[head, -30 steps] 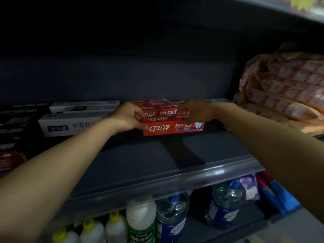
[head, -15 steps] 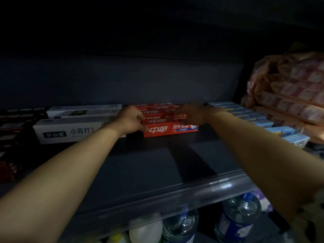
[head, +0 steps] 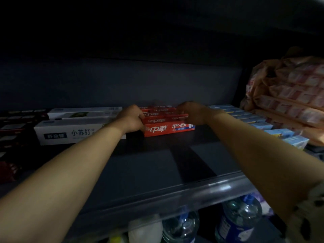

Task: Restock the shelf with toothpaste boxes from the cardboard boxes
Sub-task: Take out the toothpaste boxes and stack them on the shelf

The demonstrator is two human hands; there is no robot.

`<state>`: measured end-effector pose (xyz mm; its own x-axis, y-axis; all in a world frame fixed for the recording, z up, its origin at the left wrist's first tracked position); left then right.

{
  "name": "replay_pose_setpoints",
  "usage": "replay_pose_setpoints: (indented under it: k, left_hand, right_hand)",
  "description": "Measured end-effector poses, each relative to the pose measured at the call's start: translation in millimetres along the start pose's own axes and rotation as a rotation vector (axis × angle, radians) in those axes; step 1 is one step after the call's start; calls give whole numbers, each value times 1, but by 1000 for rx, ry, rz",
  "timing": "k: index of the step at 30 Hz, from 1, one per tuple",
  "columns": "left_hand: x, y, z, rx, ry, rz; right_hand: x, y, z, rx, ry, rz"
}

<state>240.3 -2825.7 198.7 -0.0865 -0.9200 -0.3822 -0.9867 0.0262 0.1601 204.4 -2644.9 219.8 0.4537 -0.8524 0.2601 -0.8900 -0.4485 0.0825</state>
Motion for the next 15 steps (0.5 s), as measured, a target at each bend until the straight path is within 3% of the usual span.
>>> replay_pose_setpoints:
  k: [5,15]
  left_hand:
    - [-16,-15,-15,-31,67,-8]
    - [-115,-89,-7,-14,344,34]
  right_hand:
    - [2,-31,-16,29,-29,1]
    - [3,-115,-24,31,-118,-80]
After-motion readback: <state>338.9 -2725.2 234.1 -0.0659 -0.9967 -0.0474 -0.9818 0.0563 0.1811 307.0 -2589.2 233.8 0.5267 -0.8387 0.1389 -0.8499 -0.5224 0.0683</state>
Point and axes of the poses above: each hand's wrist, its own y-axis towards the middle knuckle, its own z-axis out of the palm, x = y × z, the point moved 9 cm from there along y, towards the middle knuckle, and after that the axes turned 12 degrees about y, right-handed, at the moved point
